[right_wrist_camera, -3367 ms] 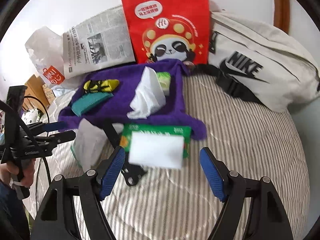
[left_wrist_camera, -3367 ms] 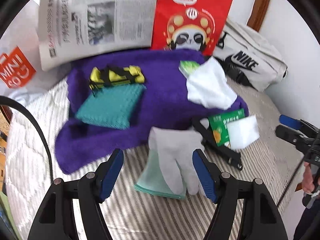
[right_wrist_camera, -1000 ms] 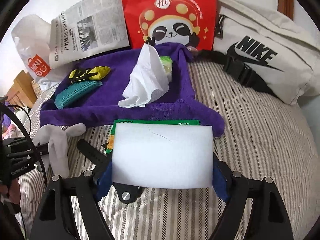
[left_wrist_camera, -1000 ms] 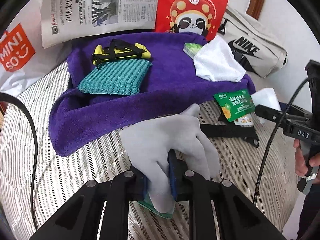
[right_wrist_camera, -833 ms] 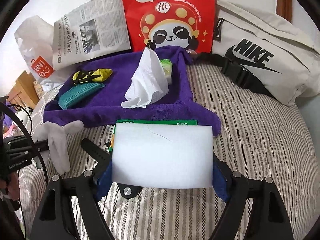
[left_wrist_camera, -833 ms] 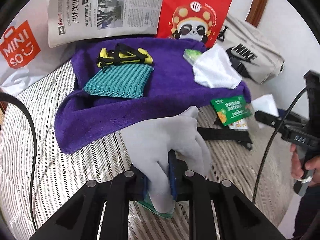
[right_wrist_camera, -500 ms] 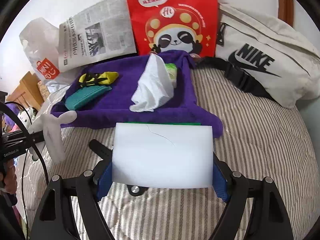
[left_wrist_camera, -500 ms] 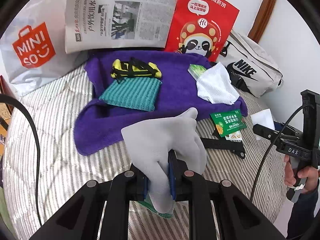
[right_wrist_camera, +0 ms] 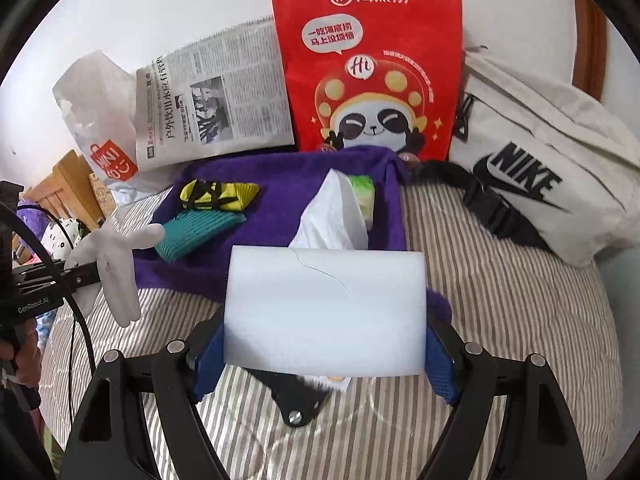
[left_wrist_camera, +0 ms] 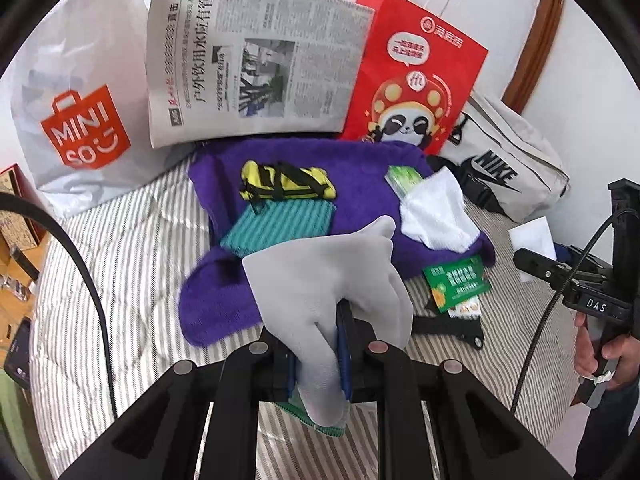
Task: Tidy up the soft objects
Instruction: 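Lay the white glove on the towel with the left tool while the right sets the white sponge there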
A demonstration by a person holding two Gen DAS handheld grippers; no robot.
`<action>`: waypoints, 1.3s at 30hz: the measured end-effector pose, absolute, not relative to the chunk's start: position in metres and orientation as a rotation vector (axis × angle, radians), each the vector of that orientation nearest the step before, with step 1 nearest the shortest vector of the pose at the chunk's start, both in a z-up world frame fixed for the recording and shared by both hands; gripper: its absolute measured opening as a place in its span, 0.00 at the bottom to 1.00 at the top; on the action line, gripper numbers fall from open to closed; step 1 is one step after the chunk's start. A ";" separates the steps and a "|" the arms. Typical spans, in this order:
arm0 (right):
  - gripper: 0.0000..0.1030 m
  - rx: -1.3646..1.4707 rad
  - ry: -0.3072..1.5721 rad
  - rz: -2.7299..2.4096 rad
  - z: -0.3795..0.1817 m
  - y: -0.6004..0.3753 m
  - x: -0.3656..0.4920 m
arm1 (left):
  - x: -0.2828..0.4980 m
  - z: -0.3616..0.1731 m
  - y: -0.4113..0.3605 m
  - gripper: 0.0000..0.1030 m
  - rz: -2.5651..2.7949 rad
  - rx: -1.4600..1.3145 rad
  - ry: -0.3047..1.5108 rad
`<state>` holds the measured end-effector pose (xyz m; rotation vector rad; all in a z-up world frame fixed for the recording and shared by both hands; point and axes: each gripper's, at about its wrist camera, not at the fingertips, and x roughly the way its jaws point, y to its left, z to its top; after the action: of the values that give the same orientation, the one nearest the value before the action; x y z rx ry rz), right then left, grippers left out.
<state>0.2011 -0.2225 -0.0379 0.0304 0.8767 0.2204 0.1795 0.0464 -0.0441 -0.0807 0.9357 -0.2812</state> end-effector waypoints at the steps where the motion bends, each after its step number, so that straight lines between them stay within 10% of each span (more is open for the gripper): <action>1: 0.79 0.029 0.876 0.221 -0.036 -0.222 0.206 | 0.182 -0.043 0.047 0.15 -0.276 -0.081 0.935; 39: 0.79 -0.123 1.022 0.349 -0.113 -0.125 0.402 | 0.276 -0.059 0.089 0.15 -0.190 -0.123 1.009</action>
<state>0.4017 -0.1245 -0.1130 -0.1232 1.0220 0.3492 0.2764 0.0888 -0.0587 -0.1228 1.0095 -0.1903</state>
